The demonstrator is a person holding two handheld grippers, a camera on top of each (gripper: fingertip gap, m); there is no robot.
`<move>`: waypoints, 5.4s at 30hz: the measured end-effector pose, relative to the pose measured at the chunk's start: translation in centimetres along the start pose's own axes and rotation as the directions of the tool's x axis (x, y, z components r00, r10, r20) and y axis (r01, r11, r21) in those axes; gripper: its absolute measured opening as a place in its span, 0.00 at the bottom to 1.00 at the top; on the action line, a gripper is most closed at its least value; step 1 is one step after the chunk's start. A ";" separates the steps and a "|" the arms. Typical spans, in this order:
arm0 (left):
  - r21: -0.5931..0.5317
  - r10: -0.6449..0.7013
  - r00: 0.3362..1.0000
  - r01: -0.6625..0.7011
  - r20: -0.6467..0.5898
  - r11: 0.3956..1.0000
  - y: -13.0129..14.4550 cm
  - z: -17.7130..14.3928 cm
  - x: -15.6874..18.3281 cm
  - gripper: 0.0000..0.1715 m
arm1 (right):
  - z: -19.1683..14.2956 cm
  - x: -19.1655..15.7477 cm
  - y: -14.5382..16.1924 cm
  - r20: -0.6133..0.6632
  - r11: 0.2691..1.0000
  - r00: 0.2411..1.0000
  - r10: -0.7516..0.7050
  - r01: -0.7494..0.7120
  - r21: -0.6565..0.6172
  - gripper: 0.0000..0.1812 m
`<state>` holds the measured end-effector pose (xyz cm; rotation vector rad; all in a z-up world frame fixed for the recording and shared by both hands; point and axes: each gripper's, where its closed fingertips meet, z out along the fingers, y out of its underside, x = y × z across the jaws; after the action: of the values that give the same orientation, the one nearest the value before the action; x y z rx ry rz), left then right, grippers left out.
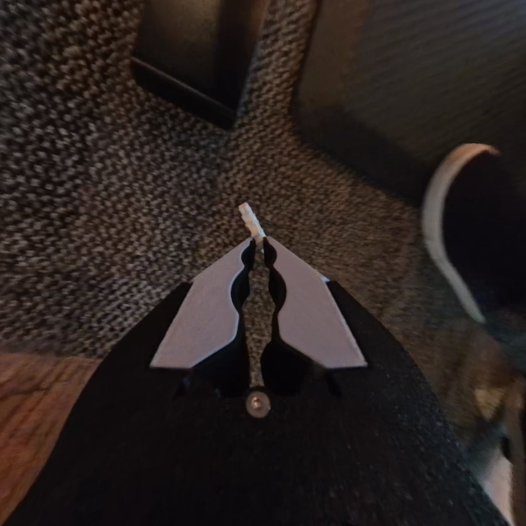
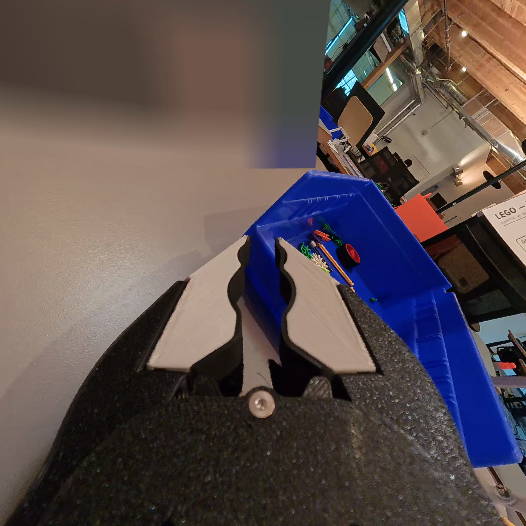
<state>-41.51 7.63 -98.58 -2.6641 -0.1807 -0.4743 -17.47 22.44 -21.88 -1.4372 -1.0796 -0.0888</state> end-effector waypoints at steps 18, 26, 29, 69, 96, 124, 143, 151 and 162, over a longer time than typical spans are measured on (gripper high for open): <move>-0.007 0.030 0.936 -0.035 -0.350 0.999 4.8 -20.3 12.1 0.02 | 0.1 -0.2 0.0 -0.018 0.999 0.999 -0.042 0.042 -0.010 0.08; 0.054 0.188 0.974 -0.183 -0.127 0.982 7.5 -36.3 12.3 0.02 | -0.1 -0.3 -0.3 -0.023 0.998 0.998 -0.059 0.059 0.012 0.08; 0.095 0.091 0.996 -0.089 -0.015 0.991 9.2 -43.7 10.4 0.02 | -0.3 -0.5 -0.6 -0.020 0.997 0.997 -0.070 0.070 0.020 0.06; 0.578 0.703 0.691 -0.647 0.169 0.497 -43.9 -52.6 59.3 0.42 | -20.7 8.3 7.0 0.134 0.967 0.977 0.168 -0.189 0.168 0.08; 0.239 0.099 0.984 -0.061 -0.151 0.969 -0.8 -56.8 25.0 0.72 | -45.9 -7.4 31.2 -0.212 0.560 0.616 0.759 -0.783 -0.271 0.52; 0.531 0.416 0.567 0.044 -0.711 0.846 -7.2 -68.7 40.5 0.13 | -55.3 0.5 17.8 0.165 0.270 0.289 0.943 -0.954 0.132 0.14; 0.568 0.471 0.791 -0.196 -0.391 0.799 -22.5 -59.2 45.7 0.33 | -50.1 9.4 26.7 -0.405 0.567 0.583 0.704 -0.806 -0.173 0.37; 0.710 0.690 0.717 -0.536 0.098 0.457 -22.8 -61.2 50.1 0.33 | -47.2 10.1 22.1 -0.305 0.731 0.745 0.593 -0.657 -0.184 0.33; 0.646 0.955 0.272 -0.752 0.120 0.132 -28.8 -57.4 68.6 0.42 | -29.8 14.6 11.3 0.078 0.778 0.777 0.625 -0.612 -0.145 0.31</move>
<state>-0.45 12.34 -14.19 -1.5258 1.1564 -0.3259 13.79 8.51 -14.35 -1.8583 -0.6485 0.4286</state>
